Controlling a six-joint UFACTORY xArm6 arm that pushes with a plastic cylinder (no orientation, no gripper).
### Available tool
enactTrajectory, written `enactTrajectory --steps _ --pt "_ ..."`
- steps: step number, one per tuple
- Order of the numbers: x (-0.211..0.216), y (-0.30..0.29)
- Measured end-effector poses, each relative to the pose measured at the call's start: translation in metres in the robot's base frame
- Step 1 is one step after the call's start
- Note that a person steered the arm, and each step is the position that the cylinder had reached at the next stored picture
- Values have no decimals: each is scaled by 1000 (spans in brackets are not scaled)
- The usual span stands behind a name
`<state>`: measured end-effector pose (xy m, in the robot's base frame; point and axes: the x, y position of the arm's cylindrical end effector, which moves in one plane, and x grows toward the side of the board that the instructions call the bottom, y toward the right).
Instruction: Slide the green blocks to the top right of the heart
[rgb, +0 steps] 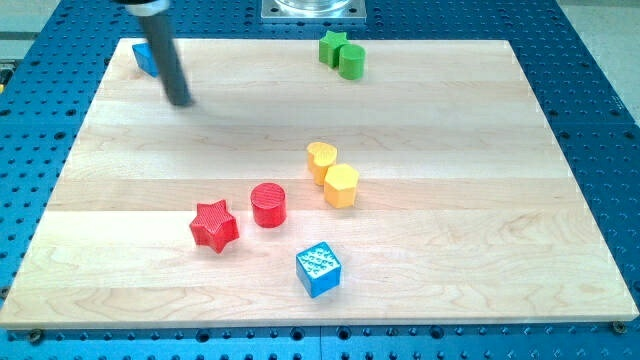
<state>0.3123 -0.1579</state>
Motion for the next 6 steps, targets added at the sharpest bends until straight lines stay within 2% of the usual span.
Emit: enactTrajectory --steps 1,2,3,5,6 --pt "-45 11" --pt "-110 56" --pt "-119 103" --pt "-115 208" --pt "-50 240"
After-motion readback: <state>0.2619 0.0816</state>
